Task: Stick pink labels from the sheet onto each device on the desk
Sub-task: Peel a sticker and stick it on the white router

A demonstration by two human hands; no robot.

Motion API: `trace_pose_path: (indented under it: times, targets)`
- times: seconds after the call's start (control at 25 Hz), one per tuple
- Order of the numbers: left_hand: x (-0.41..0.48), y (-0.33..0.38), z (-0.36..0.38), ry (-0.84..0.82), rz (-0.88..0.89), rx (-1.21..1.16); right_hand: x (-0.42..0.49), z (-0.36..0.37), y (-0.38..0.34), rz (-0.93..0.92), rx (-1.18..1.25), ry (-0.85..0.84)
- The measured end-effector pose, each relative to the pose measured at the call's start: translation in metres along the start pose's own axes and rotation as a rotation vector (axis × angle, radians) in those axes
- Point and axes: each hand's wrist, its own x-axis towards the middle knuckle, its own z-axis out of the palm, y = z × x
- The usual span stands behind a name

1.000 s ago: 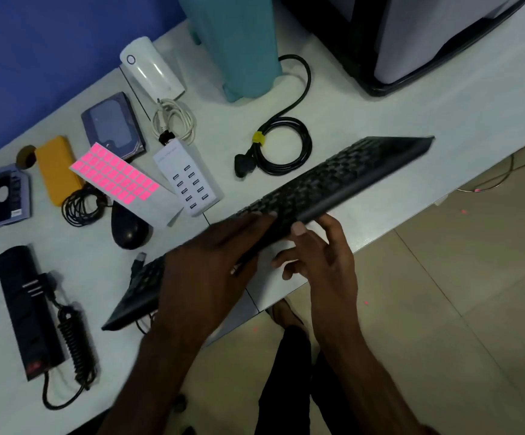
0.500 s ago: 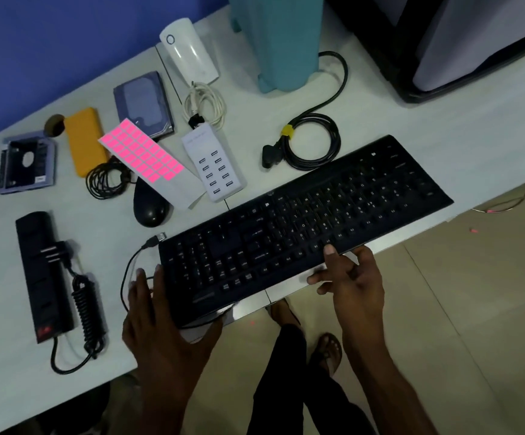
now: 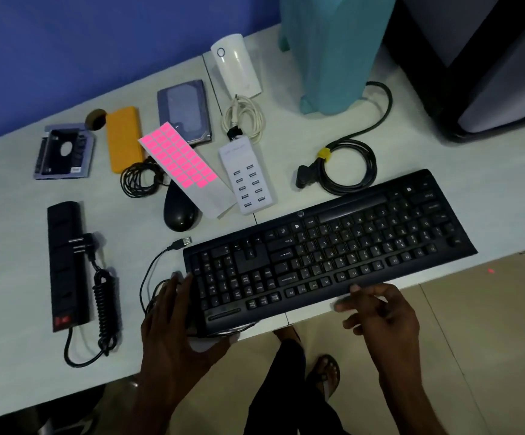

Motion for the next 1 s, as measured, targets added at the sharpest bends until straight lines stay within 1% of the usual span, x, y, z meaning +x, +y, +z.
trace_pose_path:
  times: [0.12, 0.2, 0.28, 0.44, 0.6, 0.72, 0.84, 0.92, 1.0]
  targets:
    - [0.013, 0.017, -0.013, 0.047, -0.048, -0.143, 0.002, 0.006, 0.002, -0.027, -0.087, 0.099]
    - [0.035, 0.034, -0.021, 0.148, -0.088, -0.259, 0.002, 0.018, -0.005, -0.107, -0.125, 0.108]
    - [0.065, 0.048, -0.026, 0.213, -0.156, -0.341, -0.001, 0.04, -0.018, -0.218, -0.134, 0.024]
    - [0.117, 0.066, -0.025, 0.139, -0.28, -0.494, 0.002, 0.098, -0.059, -0.387, -0.108, -0.198]
    - [0.14, 0.066, -0.018, 0.107, -0.406, -0.684, 0.021, 0.145, -0.091, -0.505, -0.131, -0.308]
    - [0.15, 0.065, -0.017, 0.159, -0.51, -0.878, 0.036, 0.174, -0.11, -0.583, -0.2, -0.318]
    - [0.156, 0.062, -0.025, 0.232, -0.53, -1.023, 0.051, 0.199, -0.118, -0.654, -0.261, -0.321]
    - [0.161, 0.061, -0.03, 0.231, -0.545, -1.089, 0.059, 0.211, -0.12, -0.676, -0.306, -0.336]
    - [0.167, 0.059, -0.036, 0.194, -0.576, -1.17, 0.062, 0.221, -0.12, -0.684, -0.327, -0.353]
